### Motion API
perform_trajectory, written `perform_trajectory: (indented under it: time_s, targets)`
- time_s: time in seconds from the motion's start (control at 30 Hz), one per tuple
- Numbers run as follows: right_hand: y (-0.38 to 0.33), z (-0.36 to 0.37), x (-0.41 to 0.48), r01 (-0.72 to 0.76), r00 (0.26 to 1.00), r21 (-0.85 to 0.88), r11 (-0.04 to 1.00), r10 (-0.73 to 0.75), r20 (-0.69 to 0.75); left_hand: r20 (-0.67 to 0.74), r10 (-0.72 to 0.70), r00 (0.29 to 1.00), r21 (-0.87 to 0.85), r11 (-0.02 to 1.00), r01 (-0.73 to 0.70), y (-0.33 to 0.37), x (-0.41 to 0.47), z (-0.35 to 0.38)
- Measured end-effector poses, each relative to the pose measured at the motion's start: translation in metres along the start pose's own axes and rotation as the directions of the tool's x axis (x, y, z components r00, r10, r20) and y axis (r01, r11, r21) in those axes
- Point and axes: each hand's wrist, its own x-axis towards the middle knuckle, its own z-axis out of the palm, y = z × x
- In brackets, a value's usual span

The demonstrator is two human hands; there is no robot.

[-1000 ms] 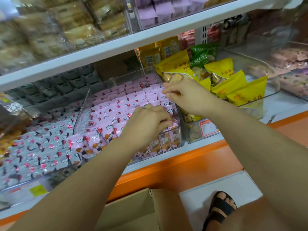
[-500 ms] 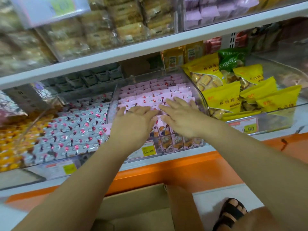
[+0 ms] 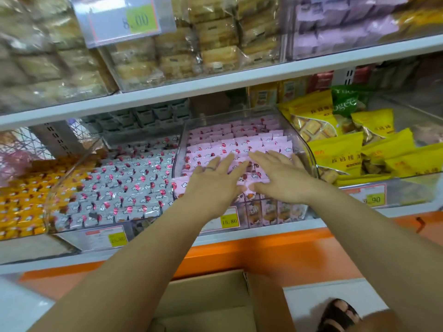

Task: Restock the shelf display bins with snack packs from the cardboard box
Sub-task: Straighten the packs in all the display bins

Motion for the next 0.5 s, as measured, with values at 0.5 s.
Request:
perform_trajectory:
  time_s: [0.5]
  targets:
    - [-0.022,-0.008,-0.004,-0.012,0.964,-0.030,0.999,0.003,-0.266,-0.186,-0.013,0.982,-0.122,0.992,-0.010,-0.034,-0.038,-0.023]
